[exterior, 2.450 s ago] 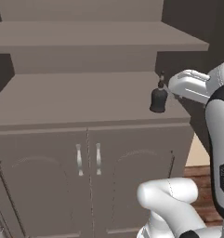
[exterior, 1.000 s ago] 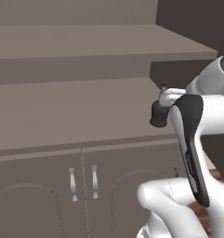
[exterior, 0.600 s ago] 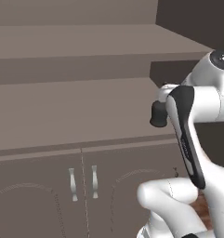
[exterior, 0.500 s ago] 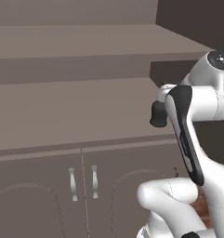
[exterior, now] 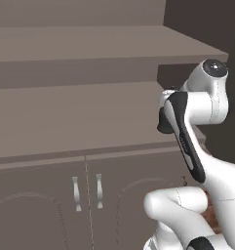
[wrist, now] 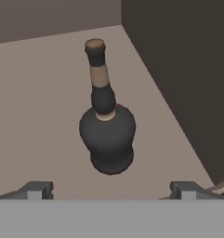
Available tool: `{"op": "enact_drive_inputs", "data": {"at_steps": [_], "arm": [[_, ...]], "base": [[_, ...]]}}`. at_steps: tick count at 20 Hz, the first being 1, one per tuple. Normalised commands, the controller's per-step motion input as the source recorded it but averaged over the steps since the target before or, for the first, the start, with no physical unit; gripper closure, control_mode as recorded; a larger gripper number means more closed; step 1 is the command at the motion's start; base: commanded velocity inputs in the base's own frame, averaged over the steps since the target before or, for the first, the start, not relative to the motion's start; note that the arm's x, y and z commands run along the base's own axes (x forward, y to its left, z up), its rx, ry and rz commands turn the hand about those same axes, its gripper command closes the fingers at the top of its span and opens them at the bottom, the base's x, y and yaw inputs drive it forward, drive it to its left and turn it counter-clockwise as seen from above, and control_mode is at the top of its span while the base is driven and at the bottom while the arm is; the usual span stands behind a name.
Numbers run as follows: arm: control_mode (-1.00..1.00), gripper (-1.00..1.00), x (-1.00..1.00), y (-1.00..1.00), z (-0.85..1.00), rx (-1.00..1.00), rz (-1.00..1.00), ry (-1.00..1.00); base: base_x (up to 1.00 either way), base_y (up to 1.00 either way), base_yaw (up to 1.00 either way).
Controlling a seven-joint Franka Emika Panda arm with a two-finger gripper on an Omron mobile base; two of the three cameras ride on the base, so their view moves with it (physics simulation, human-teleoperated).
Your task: There is a bowl on the dining counter. Grab a lemon wedge from the fridge and place it in the bowl. Then get the liquor bottle and glass cup from the cabinet and place them next to the bowl.
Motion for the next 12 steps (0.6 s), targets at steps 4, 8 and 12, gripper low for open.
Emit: {"op": "enact_drive_inputs", "data": {"at_steps": [4, 8, 12], "arm": [[-1.00, -1.00, 0.27, -0.05, -0.23, 0.00, 0.00, 0.00], [-1.00, -1.00, 0.29, -0.01, -0.18, 0.00, 0.00, 0.00], [-1.00, -1.00, 0.32, 0.00, -0.14, 0.00, 0.00, 0.00]], "base": [[0.00, 0.00, 0.00], [0.00, 0.00, 0.00], [0.00, 0.00, 0.00]]}}
